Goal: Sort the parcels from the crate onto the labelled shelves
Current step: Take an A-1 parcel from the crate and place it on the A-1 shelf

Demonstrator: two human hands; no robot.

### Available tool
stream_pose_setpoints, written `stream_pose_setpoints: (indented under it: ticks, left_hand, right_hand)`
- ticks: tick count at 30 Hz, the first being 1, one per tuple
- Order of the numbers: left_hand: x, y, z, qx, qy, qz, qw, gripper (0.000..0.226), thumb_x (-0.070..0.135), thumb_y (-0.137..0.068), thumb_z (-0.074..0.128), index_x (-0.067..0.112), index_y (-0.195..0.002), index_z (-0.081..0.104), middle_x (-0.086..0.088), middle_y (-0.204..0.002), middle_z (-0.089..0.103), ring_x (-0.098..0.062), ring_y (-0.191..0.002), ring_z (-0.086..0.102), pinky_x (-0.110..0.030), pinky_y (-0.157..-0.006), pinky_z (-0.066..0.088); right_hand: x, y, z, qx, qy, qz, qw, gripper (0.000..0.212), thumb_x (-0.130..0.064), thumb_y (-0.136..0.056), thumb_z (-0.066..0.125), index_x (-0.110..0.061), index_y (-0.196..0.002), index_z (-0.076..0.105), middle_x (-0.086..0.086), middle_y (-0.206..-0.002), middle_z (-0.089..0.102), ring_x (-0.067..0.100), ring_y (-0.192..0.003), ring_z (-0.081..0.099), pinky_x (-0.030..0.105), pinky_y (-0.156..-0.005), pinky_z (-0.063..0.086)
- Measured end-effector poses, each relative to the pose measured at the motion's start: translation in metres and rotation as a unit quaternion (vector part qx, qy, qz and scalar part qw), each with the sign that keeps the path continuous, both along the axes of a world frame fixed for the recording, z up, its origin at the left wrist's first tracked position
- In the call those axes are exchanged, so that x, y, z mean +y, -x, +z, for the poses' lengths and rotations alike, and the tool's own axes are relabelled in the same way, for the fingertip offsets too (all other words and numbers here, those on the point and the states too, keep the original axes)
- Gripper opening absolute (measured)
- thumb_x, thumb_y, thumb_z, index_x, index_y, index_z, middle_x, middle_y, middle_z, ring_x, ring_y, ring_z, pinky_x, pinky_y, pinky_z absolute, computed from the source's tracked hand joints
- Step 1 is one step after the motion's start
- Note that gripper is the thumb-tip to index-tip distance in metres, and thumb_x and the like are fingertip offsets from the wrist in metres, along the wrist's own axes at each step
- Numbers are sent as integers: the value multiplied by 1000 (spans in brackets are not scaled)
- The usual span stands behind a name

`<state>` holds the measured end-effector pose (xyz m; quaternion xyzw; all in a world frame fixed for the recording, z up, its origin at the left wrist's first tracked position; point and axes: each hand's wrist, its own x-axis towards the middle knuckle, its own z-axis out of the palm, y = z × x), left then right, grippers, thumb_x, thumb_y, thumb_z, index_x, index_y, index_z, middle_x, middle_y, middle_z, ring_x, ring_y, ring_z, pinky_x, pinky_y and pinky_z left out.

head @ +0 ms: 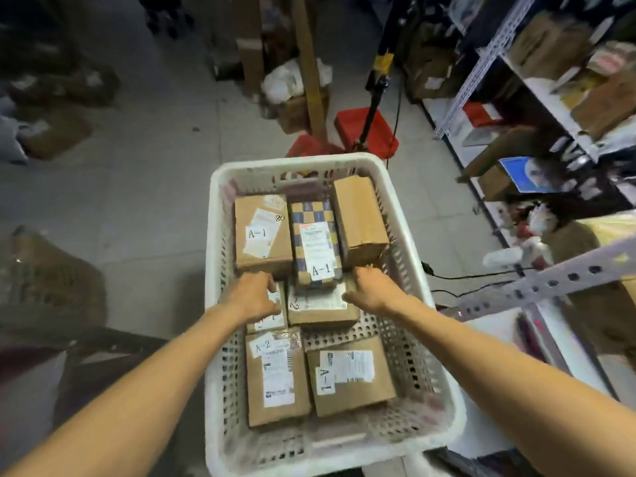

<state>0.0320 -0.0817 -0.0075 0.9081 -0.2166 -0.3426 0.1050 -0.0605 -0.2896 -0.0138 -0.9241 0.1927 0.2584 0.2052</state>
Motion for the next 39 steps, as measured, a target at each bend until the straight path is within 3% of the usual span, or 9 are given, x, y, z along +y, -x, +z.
stream_pose_setpoints:
  ticks: [5,9,12,14,19,24,28,31,39]
  left_hand:
    - [-11,-19,-62,24,-18,51,998,43,35,-80,69,23,-119,55,1,-112,62,-19,-108,55,-36,-96,43]
    - [-13,-24,-103,19,3,83,996,40,36,-78,71,25,-113,57,5,-105,65,-15,-103,58,-38,-101,35]
    - [-7,-20,-120,32,3,109,994,38,33,-77,71,24,-112,58,6,-98,67,-15,-100,61,-39,-102,32]
    - [-5,-17,-125,56,12,130,990,38,30,-76,70,24,-111,57,9,-90,64,-16,-93,62,-38,-97,43]
    - [-12,-10,-119,59,23,132,989,37,29,-75,72,23,-109,57,12,-82,62,-15,-85,61,-37,-83,52]
    - [-18,-8,-108,45,26,112,992,39,31,-78,70,22,-114,56,7,-81,68,-12,-82,60,-32,-79,47]
    - [-21,-12,-101,21,27,123,992,39,33,-81,69,23,-117,56,7,-90,70,-12,-94,61,-40,-99,30]
    - [-20,-7,-100,22,25,135,990,41,33,-82,67,21,-119,55,4,-96,69,-15,-101,60,-43,-106,26]
    - [-8,11,-77,50,28,136,989,47,28,-81,69,17,-123,52,-4,-103,66,-23,-96,62,-43,-92,49]
  right_hand:
    - [-15,-35,-88,-27,-126,-194,973,54,-45,-86,64,0,-112,52,14,-110,59,31,-107,56,26,-66,33]
    - [-9,-62,-143,-71,-232,-408,880,83,-45,-81,70,5,-138,36,20,-140,45,35,-128,44,37,-98,40]
    - [-1,-66,-165,-86,-222,-466,852,79,-37,-78,76,1,-137,40,19,-139,46,35,-126,46,41,-103,40]
    - [1,-64,-172,-97,-222,-489,838,68,-27,-76,80,-1,-129,47,17,-132,50,32,-116,53,42,-100,43]
    - [9,-21,-169,-48,-227,-507,830,56,-21,-72,83,1,-115,53,17,-120,59,31,-109,58,45,-98,46]
    - [22,15,-160,-25,-204,-377,903,62,-36,-76,77,-6,-123,49,10,-122,61,28,-112,57,45,-100,46]
    - [1,-20,-152,-91,-329,-389,856,83,-18,-75,80,-9,-142,32,10,-136,54,26,-125,51,42,-107,39]
    - [-10,-28,-154,-75,-374,-381,842,73,-1,-75,76,-6,-138,38,14,-131,57,29,-119,56,40,-98,47]
    - [2,-5,-146,-120,-336,-362,861,74,-6,-73,78,-16,-139,44,9,-125,62,26,-115,59,48,-97,49]
